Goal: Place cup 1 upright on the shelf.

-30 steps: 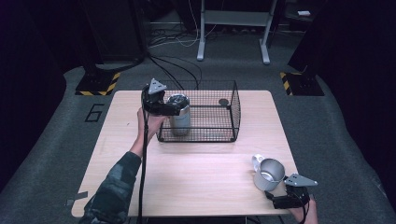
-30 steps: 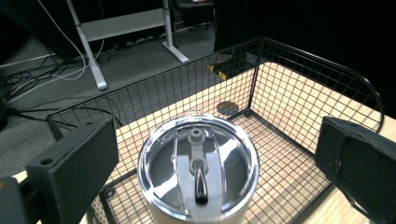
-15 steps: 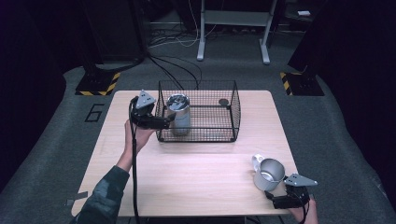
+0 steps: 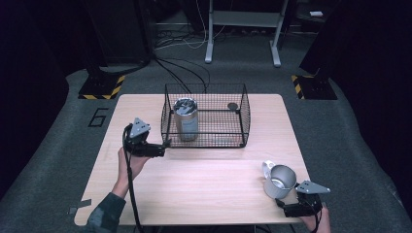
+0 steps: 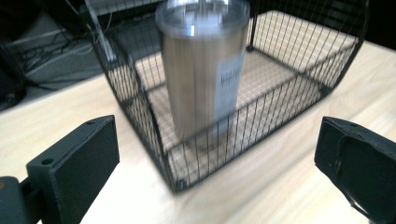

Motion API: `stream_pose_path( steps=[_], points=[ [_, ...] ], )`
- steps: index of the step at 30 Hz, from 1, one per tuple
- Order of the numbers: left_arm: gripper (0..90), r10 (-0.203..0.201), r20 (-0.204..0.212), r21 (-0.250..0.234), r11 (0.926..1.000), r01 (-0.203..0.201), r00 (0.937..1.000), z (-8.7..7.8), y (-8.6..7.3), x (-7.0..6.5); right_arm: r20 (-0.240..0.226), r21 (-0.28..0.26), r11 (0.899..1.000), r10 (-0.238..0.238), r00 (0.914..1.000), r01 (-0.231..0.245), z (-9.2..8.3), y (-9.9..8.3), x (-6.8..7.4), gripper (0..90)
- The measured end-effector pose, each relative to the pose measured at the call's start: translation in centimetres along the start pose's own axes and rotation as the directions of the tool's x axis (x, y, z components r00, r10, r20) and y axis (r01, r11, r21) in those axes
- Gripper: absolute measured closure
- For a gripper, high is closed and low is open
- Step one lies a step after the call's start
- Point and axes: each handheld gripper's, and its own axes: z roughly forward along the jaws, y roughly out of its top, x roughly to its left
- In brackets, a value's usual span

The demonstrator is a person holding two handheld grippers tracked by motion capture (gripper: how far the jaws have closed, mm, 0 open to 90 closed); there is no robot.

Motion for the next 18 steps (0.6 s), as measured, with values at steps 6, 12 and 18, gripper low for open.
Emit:
stream_pose_path(
  steps=[6, 12, 18],
  points=[
    [0.0, -0.061, -0.004, 0.055, 0.9966, 0.061, 0.9982, -0.2, -3.9, 0.5, 0.001, 0.001, 1.0, 0.005, 1.0, -0.005, 0.0, 0.0, 0.0, 0.2],
    [0.0, -0.111, -0.026, 0.104, 0.9881, 0.113, 0.9935, -0.5, -7.3, 1.3, 0.001, 0.0, 1.0, 0.0, 1.0, 0.0, 0.0, 0.0, 0.0, 0.2],
    [0.0, -0.166, -0.063, 0.167, 0.9705, 0.174, 0.9841, -0.5, -11.0, 2.3, 0.002, 0.001, 1.0, -0.009, 1.0, 0.009, 0.0, 0.0, -0.1, 0.1]
  ],
)
